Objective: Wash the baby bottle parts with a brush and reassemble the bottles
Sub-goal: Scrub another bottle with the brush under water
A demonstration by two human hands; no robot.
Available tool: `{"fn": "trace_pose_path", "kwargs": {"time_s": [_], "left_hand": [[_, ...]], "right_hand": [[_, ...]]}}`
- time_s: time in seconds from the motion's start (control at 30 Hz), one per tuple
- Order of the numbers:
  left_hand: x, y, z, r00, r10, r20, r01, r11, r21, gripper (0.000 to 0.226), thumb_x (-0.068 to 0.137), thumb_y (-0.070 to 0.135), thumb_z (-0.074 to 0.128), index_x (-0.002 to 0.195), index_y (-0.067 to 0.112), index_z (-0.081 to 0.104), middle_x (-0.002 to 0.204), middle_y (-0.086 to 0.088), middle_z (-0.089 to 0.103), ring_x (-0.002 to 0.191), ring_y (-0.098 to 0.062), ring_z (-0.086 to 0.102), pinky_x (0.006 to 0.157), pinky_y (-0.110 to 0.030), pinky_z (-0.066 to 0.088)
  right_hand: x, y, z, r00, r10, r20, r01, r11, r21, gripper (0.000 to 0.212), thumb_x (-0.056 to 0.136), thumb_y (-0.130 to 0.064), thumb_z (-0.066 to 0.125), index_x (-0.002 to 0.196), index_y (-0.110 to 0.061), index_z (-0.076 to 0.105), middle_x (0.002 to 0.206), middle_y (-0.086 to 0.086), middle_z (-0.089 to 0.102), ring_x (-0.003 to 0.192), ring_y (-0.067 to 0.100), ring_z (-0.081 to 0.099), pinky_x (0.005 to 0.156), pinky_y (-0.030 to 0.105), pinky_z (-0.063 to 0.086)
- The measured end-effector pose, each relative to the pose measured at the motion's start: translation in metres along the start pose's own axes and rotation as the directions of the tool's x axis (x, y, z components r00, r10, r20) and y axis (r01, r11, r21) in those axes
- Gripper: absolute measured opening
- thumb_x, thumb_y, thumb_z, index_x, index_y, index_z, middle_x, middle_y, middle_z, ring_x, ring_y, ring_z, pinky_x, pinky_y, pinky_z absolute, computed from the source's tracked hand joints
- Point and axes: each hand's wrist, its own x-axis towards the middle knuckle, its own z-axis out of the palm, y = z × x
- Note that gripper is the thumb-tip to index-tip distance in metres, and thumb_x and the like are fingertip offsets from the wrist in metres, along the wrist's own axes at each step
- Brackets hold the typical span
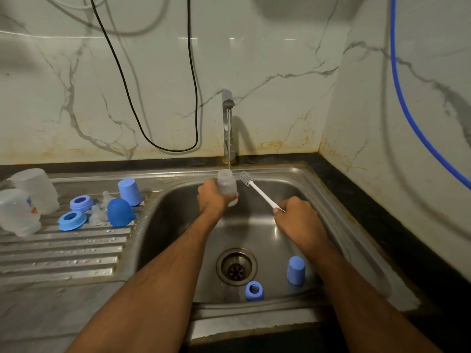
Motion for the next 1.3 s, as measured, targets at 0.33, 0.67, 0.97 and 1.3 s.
{"fn": "trace_pose_path", "kwargs": {"time_s": [0.33, 0.67, 0.97, 1.3], "left_hand": [[0.0011, -0.002, -0.0001, 0.995, -0.033, 0.098, 0.026, 0.997, 0.066, 0.058, 0.064, 0.026, 0.094, 0.112, 0.009, 0.067, 0.116, -0.013, 0.07, 0.108, -0.028, 0.067, 0.09, -0.045, 0.059], [0.0006, -0.0001, 0.0011, 0.999, 0.053, -0.005, -0.053, 0.998, 0.025, 0.055, 0.072, 0.024, 0.09, 0.119, 0.01, 0.066, 0.122, -0.012, 0.069, 0.113, -0.026, 0.066, 0.092, -0.038, 0.057], [-0.0001, 0.0018, 0.0008, 0.997, 0.039, 0.071, -0.042, 0.998, 0.039, 0.055, 0.065, 0.025, 0.094, 0.112, 0.009, 0.07, 0.111, -0.011, 0.072, 0.106, -0.026, 0.069, 0.086, -0.04, 0.06], [-0.0005, -0.0004, -0.0033, 0.998, 0.049, -0.05, -0.051, 0.998, -0.023, 0.053, 0.071, 0.023, 0.09, 0.118, 0.01, 0.068, 0.12, -0.011, 0.07, 0.111, -0.025, 0.067, 0.092, -0.04, 0.058]], "right_hand": [[0.0, -0.0005, -0.0002, 1.0, 0.003, 0.008, -0.003, 1.0, -0.015, 0.023, 0.102, -0.033, 0.055, 0.105, -0.015, 0.069, 0.076, -0.006, 0.058, 0.063, 0.001, 0.049, 0.05, 0.017, 0.031], [-0.0004, -0.0018, -0.0014, 1.0, 0.006, 0.006, -0.006, 1.0, -0.018, 0.025, 0.102, -0.034, 0.054, 0.106, -0.015, 0.07, 0.082, -0.002, 0.063, 0.063, 0.004, 0.051, 0.05, 0.017, 0.032], [-0.0008, -0.0032, -0.0028, 1.0, 0.017, 0.022, -0.017, 1.0, -0.006, 0.024, 0.102, -0.034, 0.055, 0.105, -0.015, 0.069, 0.079, -0.004, 0.06, 0.063, 0.003, 0.05, 0.05, 0.018, 0.031], [-0.001, -0.0021, -0.0021, 1.0, -0.008, 0.009, 0.008, 1.0, -0.01, 0.026, 0.101, -0.035, 0.054, 0.108, -0.016, 0.07, 0.084, -0.001, 0.065, 0.069, 0.011, 0.057, 0.058, 0.024, 0.04]]}}
